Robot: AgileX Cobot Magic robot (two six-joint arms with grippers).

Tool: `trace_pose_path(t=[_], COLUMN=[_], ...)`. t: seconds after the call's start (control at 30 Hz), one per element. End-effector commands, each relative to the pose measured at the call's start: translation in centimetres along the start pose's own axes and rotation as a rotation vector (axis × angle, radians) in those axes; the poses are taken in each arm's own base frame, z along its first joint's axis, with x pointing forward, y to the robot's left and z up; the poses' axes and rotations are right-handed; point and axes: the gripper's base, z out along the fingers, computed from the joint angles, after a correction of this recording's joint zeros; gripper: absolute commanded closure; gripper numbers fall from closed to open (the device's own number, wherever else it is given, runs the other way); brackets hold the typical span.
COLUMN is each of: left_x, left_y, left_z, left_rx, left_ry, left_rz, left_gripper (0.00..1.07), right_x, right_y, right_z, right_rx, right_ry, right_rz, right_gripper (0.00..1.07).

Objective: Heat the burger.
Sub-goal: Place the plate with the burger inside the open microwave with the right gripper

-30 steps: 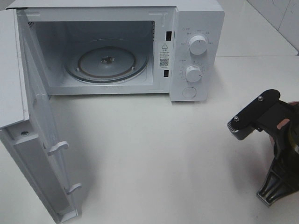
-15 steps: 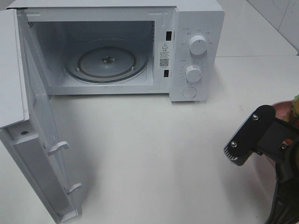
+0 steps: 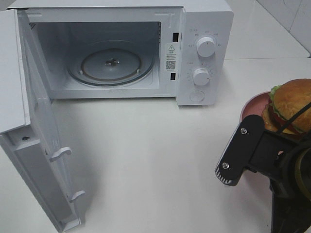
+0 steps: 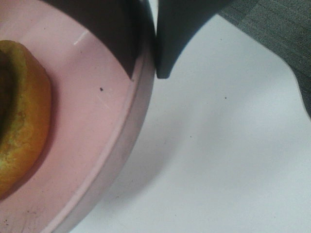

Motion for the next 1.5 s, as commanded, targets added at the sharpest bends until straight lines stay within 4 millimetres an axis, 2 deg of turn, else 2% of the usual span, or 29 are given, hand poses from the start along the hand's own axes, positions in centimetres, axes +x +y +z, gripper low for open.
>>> trace_pose_path(t=[0.03,0.67,1.1,1.5], left_x=[0.2,0.2,0.2,0.2], left_y=[-0.1,-0.1,-0.1,-0.1], left_z=[-0.2,-0.2,-0.2,-0.2], left_rx=[0.006,0.006,0.006,0.006], left_ry=[-0.013,-0.013,-0.013,-0.013], left_rz=[0.003,0.003,0.003,0.003], left_gripper=[0.07,0.07,0.07,0.07], right_x=[-0.2,-1.7,-2.4,-3.0], right_y=[-0.5,0.2,0.7,1.1], right_z=[-0.1,-0.3,-0.5,-0.8], right_rx=[0.048,0.005,0.025,0.043], right_ry=[-0.043,-0.219,-0.316,-0.403], right_rz=[-0.07,-0.345,-0.714,-0.888], right_gripper=[1.07,1.07,1.07,1.07])
